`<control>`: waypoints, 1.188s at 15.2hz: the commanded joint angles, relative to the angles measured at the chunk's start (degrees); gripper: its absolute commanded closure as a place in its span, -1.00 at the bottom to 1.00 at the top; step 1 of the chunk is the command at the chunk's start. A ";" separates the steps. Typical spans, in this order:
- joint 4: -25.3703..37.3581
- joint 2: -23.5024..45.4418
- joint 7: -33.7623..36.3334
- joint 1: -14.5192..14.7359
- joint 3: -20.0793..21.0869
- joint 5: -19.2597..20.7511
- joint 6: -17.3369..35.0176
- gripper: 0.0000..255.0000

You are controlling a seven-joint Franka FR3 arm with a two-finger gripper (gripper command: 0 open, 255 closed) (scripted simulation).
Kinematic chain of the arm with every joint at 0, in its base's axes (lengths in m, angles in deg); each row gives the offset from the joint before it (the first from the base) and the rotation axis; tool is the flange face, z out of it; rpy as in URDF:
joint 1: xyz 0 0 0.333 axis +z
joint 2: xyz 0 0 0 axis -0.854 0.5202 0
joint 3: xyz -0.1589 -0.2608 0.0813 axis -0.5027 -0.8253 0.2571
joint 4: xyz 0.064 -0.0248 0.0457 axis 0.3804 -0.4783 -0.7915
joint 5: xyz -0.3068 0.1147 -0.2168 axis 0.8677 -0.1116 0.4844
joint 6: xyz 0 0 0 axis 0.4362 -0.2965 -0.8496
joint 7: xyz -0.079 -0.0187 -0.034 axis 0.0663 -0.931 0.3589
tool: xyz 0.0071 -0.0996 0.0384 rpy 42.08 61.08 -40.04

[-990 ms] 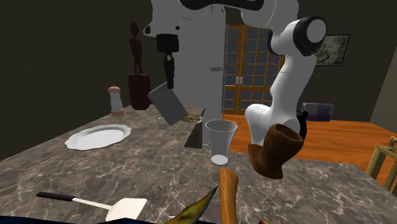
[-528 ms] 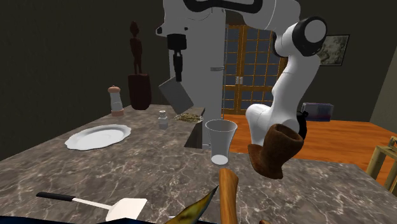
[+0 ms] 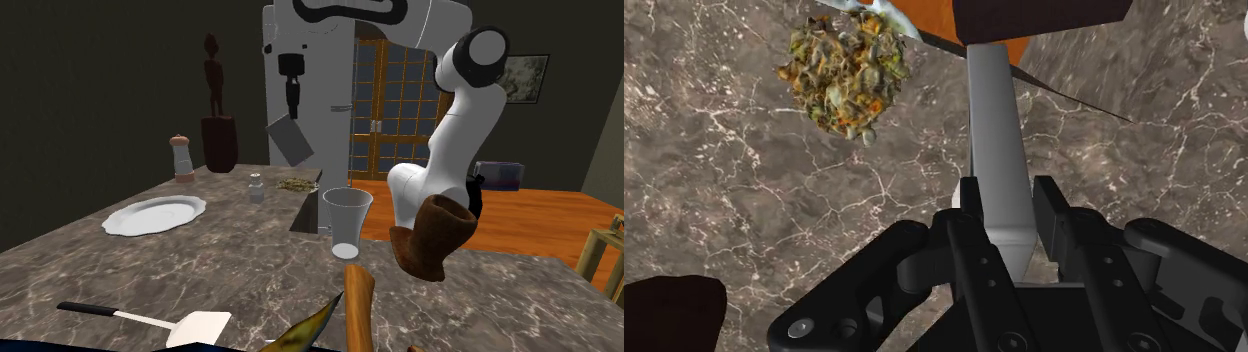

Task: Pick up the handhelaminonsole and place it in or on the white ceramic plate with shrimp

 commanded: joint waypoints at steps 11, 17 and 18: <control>11.20 6.65 -17.54 -1.72 -14.21 2.84 -2.14 1.00; 4.55 4.26 -16.45 -2.39 -13.90 3.93 2.32 1.00; 3.50 3.92 -16.30 -2.50 -13.89 4.09 3.05 1.00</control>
